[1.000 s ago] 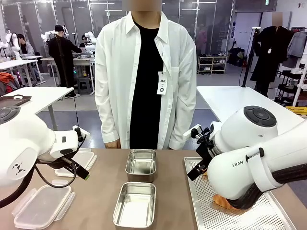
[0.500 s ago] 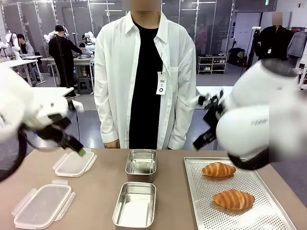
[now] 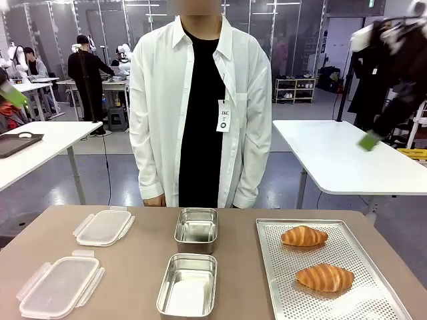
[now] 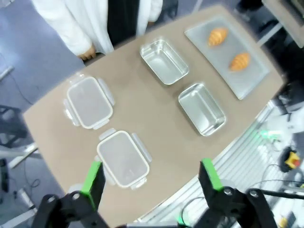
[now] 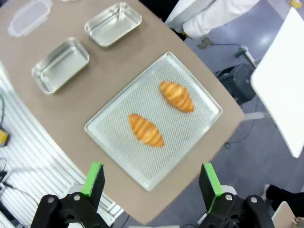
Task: Place the bread into the airtight container.
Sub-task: Pick up a Butter Roll and place it into an empty Airtight Container.
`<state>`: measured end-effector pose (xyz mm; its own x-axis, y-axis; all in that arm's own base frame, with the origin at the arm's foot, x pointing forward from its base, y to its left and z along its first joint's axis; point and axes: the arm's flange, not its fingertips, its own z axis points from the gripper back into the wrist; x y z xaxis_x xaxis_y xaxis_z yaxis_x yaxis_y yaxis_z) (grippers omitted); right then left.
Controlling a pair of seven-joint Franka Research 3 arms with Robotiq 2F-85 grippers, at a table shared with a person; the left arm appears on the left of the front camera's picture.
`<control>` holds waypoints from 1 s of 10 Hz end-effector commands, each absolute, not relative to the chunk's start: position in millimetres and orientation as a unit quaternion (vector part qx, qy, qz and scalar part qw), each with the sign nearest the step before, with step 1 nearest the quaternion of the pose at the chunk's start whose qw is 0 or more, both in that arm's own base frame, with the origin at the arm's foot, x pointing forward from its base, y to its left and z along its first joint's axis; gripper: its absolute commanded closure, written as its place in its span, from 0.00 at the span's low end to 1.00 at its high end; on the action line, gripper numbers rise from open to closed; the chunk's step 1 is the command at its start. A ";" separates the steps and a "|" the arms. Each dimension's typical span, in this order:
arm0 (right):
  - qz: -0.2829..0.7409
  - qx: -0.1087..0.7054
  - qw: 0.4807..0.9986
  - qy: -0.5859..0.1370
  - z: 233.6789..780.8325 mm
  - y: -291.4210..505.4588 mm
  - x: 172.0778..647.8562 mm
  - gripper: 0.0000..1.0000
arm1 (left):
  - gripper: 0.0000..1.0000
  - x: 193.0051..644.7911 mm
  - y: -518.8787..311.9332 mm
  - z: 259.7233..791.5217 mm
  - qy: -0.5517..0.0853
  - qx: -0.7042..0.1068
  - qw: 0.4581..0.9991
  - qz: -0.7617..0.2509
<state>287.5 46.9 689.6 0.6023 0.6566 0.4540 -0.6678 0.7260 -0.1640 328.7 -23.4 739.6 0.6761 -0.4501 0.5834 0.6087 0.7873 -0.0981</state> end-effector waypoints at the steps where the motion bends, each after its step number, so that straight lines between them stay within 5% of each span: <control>1: 0.387 0.004 0.886 -0.256 705.5 4.9 270.8 0.00 | 0.00 311.0 6.1 759.9 -0.283 -0.159 0.901 -0.289; 10: 0.389 0.010 0.880 -0.271 717.7 -32.2 245.5 0.00 | 0.00 276.6 34.7 783.0 -0.300 -0.159 0.901 -0.269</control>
